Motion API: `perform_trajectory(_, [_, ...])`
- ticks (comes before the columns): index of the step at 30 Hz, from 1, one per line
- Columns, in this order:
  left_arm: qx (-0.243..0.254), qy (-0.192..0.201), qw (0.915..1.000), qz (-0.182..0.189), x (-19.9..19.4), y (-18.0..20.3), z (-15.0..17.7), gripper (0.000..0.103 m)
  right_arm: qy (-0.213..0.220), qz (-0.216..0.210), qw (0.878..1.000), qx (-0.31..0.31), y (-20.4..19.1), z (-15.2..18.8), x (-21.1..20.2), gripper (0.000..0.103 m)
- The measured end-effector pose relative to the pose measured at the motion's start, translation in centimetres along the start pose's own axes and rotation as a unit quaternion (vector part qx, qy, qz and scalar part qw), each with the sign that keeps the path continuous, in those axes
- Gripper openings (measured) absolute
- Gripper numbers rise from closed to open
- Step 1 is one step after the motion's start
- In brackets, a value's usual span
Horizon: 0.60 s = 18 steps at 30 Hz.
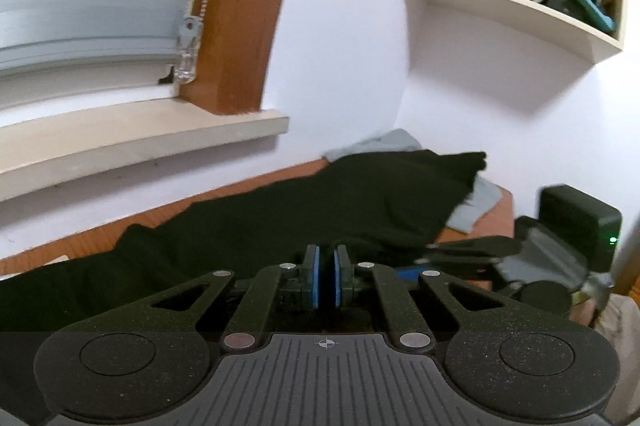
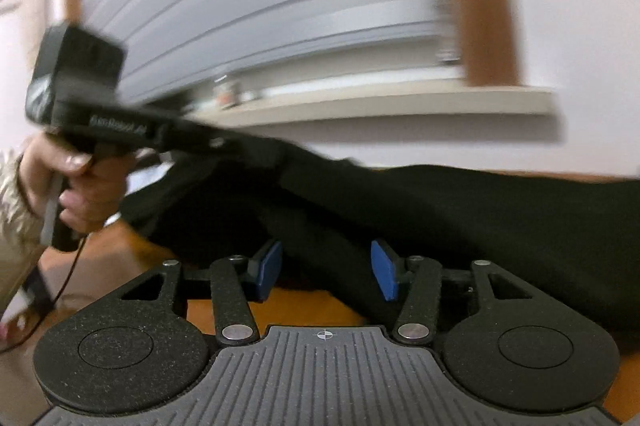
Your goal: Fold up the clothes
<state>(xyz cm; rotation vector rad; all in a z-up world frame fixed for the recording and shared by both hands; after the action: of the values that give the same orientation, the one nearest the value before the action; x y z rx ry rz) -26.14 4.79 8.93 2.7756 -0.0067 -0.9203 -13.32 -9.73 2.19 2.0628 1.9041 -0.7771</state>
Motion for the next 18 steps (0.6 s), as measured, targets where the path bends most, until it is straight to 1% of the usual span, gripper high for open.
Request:
perform_trajectory(3, [0.006, -0.007, 0.9999, 0.009, -0.1, 0.9, 0.6, 0.007, -0.016, -0.007, 1.0, -0.02, -1.1, -0.9, 2.1, 0.051])
perform_trajectory(6, [0.009, -0.017, 0.9997, 0.015, 0.1, 1.3, 1.5, 0.008, -0.026, -0.007, 0.999, -0.018, -1.1, -1.2, 3.6, 0.05])
perform_trajectory(7, [0.011, -0.017, 0.9997, 0.012, 0.0, 1.2, 1.8, 0.009, -0.025, -0.012, 1.0, -0.011, -1.0, -1.2, 3.7, 0.04])
perform_trajectory(8, [0.012, -0.015, 0.9998, 0.009, -0.2, 1.1, 2.1, 0.009, -0.024, -0.017, 1.0, -0.004, -0.8, -1.1, 3.8, 0.009])
perform_trajectory(9, [0.006, -0.006, 0.9999, 0.009, -0.8, 0.7, 2.2, 0.009, -0.025, -0.015, 1.0, 0.004, -0.6, -0.9, 3.5, 0.006])
perform_trajectory(10, [-0.001, 0.005, 1.0, 0.008, -1.5, 0.2, 2.4, 0.009, -0.026, -0.014, 0.999, 0.012, -0.4, -0.7, 3.1, 0.005])
perform_trajectory(11, [-0.005, 0.016, 0.9998, 0.004, -2.4, -0.5, 2.5, 0.013, -0.029, -0.022, 0.999, 0.007, -0.6, -0.2, 2.3, 0.005])
perform_trajectory(12, [0.0, 0.027, 0.9995, -0.018, -3.3, -1.3, 2.7, 0.015, -0.031, -0.031, 0.999, 0.002, -0.8, 0.4, 1.5, 0.005])
perform_trajectory(13, [0.006, 0.038, 0.9983, -0.042, -4.3, -2.1, 3.0, 0.018, -0.033, -0.04, 0.999, -0.004, -0.9, 1.0, 0.6, 0.005])
perform_trajectory(14, [0.019, 0.042, 0.9955, -0.083, -4.8, -3.1, 3.3, 0.021, -0.045, -0.037, 0.998, -0.009, -1.1, 1.7, 0.1, 0.006])
perform_trajectory(15, [0.025, 0.04, 0.9909, -0.126, -5.1, -4.4, 3.6, 0.021, -0.054, -0.032, 0.998, -0.014, -1.3, 2.2, -0.1, 0.006])
perform_trajectory(16, [0.023, 0.032, 0.9861, -0.161, -5.3, -5.9, 4.0, 0.021, -0.063, -0.027, 0.997, -0.018, -1.5, 2.8, -0.3, 0.008])
perform_trajectory(17, [0.021, 0.023, 0.9817, -0.188, -5.3, -7.3, 4.5, 0.021, -0.064, -0.026, 0.997, -0.022, -1.7, 3.3, -0.4, 0.014])
perform_trajectory(18, [0.014, 0.015, 0.9788, -0.204, -5.4, -8.7, 5.0, 0.021, -0.057, -0.033, 0.998, -0.017, -1.8, 3.2, -0.3, 0.015])
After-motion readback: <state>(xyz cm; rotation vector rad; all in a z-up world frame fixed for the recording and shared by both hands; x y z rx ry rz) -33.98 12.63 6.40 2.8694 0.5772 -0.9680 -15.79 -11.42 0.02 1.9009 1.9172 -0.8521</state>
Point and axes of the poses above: each gripper's, at about its wrist camera, not at the fingertips, and x roughly the way its jaws point, y to its right, z to its underside, the point moved 4 cm from there along x, roughly the way its jaws point, and after that the axes turned 10 degrees about -y, right-handed, at the moved point
